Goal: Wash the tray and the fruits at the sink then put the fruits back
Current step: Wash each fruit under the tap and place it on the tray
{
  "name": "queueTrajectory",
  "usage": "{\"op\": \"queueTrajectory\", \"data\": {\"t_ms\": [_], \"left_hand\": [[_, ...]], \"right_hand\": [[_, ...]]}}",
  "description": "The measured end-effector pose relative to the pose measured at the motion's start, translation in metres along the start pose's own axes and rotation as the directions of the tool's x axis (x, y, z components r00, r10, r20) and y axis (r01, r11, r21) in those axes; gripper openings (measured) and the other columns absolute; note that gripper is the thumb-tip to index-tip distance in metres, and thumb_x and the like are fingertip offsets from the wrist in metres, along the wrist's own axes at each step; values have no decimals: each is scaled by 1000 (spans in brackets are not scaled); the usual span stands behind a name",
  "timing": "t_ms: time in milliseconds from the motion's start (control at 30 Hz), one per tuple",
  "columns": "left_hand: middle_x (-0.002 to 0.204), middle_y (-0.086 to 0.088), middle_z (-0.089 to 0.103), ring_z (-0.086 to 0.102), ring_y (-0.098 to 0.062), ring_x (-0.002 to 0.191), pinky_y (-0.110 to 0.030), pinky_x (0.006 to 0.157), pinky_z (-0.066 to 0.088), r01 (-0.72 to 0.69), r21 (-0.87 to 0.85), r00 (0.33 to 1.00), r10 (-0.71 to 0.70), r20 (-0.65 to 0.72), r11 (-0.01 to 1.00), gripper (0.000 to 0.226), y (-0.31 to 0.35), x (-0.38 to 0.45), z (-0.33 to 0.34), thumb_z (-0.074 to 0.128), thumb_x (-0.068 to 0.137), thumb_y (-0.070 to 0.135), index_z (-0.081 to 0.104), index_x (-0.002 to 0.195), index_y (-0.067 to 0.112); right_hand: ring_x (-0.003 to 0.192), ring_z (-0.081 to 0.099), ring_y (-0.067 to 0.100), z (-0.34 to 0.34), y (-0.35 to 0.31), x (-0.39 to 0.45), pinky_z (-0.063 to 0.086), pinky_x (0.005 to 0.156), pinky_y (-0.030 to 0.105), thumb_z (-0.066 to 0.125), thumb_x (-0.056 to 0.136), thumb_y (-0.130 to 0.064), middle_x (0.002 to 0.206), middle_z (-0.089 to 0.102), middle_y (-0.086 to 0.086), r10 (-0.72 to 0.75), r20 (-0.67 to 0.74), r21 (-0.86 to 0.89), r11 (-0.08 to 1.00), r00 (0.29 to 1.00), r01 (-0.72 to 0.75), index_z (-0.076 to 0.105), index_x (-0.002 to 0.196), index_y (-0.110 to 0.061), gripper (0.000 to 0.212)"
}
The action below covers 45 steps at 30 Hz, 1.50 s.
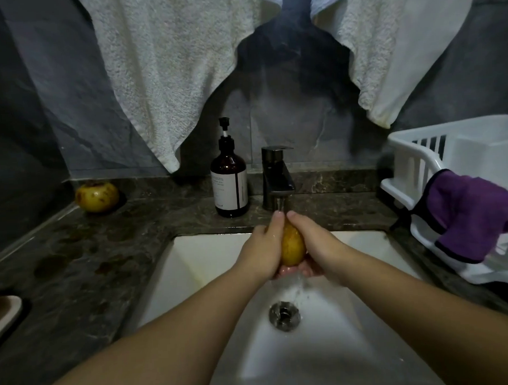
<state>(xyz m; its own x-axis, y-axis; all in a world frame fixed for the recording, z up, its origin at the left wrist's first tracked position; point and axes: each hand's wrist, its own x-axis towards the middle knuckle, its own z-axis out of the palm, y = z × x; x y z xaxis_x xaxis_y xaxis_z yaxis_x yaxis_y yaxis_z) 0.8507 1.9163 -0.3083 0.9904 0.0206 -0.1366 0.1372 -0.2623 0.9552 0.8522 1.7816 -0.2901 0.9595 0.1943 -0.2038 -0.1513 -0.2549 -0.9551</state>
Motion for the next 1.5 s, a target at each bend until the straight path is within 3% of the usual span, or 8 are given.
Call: {"op": "queueTrajectory", "data": {"t_ms": [200, 667, 800, 933, 1100, 1233, 1367, 1500], "left_hand": [[60, -1, 61, 52, -11, 47, -22, 46, 39, 168, -165, 984, -155, 87, 972, 75, 3, -7, -2, 26, 97, 82, 63, 113, 19], [95, -11, 71, 66, -20, 64, -24, 50, 47, 13, -3, 998, -13, 58, 1000, 73, 4, -5, 1, 25, 96, 82, 59, 128, 24], [112, -7, 68, 70, -24, 95, -32, 69, 54, -62, 56, 997, 64, -31, 996, 68, 3, 0, 1, 31, 99, 76, 56, 136, 25], [91, -14, 72, 69, -21, 64, -27, 54, 51, 110, -97, 991, -101, 86, 989, 71, 6, -5, -1, 24, 98, 80, 61, 125, 26], [95, -9, 72, 72, -20, 69, -31, 59, 56, 32, -41, 999, -32, -7, 999, 66, 5, 0, 0, 24, 100, 77, 58, 128, 28], [69, -7, 68, 62, -18, 51, -22, 50, 44, 152, -128, 987, -143, 80, 980, 70, 8, -4, -1, 26, 97, 81, 61, 123, 27], [105, -14, 74, 76, -34, 87, -37, 69, 58, 56, -90, 998, -54, 23, 994, 57, 11, -2, -1, 32, 100, 75, 60, 122, 30], [75, -10, 73, 70, -21, 55, -26, 50, 53, 140, -146, 984, -121, 132, 979, 70, 13, -5, -6, 28, 99, 78, 58, 129, 22]], "right_hand": [[86, 70, 27, -1, -1, 2, 49, 48, 24, 46, 101, -60, 114, 65, 10, -117, -48, -128, 986, 992, 110, 49, 124, -41, 30], [85, 76, 35, 0, 0, 6, 57, 57, 33, 45, 96, -68, 113, 70, 17, 24, -71, -13, 1000, 997, -25, 56, 119, -37, 40], [85, 77, 34, -2, 2, 2, 47, 45, 21, 46, 91, -77, 99, 78, 17, 158, 47, 118, 980, 986, -163, 62, 120, -31, 57], [82, 73, 25, 0, 1, 3, 51, 48, 25, 51, 96, -62, 107, 69, 9, -71, -86, -57, 996, 994, 66, 58, 114, -39, 30], [50, 67, 20, 1, -2, 3, 42, 42, 20, 43, 94, -74, 77, 74, 11, 60, -18, 28, 998, 998, -59, 56, 120, -32, 52], [54, 68, 21, -3, -2, 1, 42, 40, 21, 47, 96, -69, 87, 74, 10, 6, -66, -32, 999, 998, -8, 60, 118, -29, 47], [55, 69, 23, -1, -4, 1, 40, 40, 20, 42, 96, -72, 90, 75, 17, 98, -22, 30, 995, 995, -97, 58, 123, -26, 55], [80, 76, 36, 3, -5, 1, 52, 52, 28, 42, 98, -68, 106, 72, 15, 18, -54, -11, 1000, 998, -18, 54, 124, -35, 44]]}}
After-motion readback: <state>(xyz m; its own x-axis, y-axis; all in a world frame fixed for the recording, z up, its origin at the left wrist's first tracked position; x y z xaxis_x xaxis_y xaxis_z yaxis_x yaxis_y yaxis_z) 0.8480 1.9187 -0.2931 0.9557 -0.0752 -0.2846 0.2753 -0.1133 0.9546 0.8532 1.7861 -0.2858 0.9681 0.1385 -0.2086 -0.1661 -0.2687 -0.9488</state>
